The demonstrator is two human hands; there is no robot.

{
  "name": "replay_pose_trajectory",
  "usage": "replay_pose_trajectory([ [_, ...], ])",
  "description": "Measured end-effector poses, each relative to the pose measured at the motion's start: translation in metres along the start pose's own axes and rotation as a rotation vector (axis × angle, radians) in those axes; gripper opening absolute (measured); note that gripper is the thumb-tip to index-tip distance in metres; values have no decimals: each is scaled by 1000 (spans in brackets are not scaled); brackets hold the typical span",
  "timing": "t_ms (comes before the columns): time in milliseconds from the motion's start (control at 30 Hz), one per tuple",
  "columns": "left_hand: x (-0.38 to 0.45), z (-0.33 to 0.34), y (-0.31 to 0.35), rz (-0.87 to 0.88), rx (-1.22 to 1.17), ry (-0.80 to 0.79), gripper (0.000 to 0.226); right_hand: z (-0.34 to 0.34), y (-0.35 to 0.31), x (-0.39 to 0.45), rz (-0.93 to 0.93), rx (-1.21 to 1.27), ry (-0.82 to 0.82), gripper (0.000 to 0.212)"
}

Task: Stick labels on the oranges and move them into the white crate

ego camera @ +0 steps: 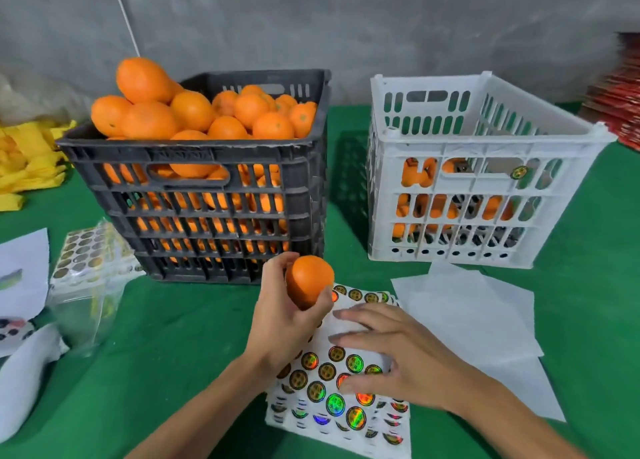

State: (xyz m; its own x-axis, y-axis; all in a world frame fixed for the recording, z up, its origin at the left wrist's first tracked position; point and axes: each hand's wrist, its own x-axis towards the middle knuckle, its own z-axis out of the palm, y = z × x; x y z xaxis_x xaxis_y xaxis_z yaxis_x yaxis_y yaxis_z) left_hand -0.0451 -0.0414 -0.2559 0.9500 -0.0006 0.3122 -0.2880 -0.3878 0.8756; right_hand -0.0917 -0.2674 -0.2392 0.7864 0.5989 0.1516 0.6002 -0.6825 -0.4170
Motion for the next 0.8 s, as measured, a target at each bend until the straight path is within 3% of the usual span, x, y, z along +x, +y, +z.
replay_pose_trajectory([
  [333, -8, 2, 5, -25, -26, -86, 66, -3, -12, 7, -83, -62, 80, 36],
  [500, -8, 2, 5, -88, -84, -86, 62, -6, -17, 8, -227, -283, 134, 29],
  [600, -8, 1, 5, -113, -104, -90, 62, -6, -20, 9, -244, -344, 143, 32],
  [800, -9, 0, 8, -128, -123, -106, 62, 5, -11, 0, -47, 12, 31, 56],
])
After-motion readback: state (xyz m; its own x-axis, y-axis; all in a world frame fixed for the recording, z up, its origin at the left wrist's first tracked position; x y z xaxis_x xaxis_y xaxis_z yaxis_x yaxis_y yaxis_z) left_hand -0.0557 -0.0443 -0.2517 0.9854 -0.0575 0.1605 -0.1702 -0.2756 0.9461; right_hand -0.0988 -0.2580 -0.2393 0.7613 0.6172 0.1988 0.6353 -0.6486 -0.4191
